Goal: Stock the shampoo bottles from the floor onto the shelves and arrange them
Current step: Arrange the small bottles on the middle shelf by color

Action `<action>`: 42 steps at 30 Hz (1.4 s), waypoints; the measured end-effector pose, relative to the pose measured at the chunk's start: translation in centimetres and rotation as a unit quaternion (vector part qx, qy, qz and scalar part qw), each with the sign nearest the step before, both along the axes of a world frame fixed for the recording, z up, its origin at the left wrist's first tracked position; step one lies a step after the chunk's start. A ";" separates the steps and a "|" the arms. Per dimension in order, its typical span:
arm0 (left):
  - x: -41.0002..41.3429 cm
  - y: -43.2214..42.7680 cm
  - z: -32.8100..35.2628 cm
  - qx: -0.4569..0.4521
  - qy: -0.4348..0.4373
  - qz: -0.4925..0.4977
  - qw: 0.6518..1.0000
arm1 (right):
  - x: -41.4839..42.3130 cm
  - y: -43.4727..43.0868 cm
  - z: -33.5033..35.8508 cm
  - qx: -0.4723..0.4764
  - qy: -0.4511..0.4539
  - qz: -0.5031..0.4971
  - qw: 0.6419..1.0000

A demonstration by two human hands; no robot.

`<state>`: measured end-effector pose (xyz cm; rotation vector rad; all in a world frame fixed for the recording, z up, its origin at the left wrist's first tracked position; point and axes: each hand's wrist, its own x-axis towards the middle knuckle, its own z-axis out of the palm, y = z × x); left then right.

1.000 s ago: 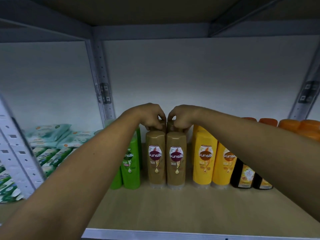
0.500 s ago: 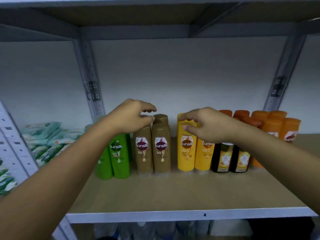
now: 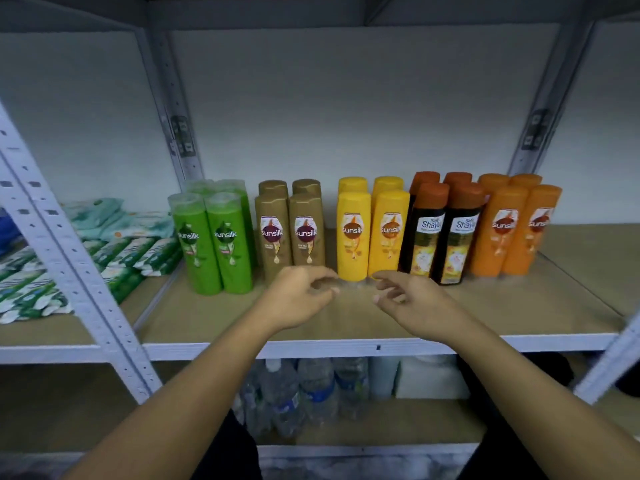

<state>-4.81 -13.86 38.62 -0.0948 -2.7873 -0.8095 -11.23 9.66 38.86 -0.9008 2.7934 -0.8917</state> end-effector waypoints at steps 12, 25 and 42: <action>-7.7 5.8 -5.9 0.244 0.036 0.124 0.961 | -5.0 -1.9 -6.0 -0.177 -0.028 -0.145 0.973; -10.8 4.8 -8.3 0.235 0.035 0.153 0.959 | -9.0 -3.1 -8.9 -0.208 0.031 -0.193 0.958; -9.1 13.2 -8.1 0.068 0.089 0.045 0.993 | -7.1 7.0 -8.5 -0.164 0.075 -0.244 0.953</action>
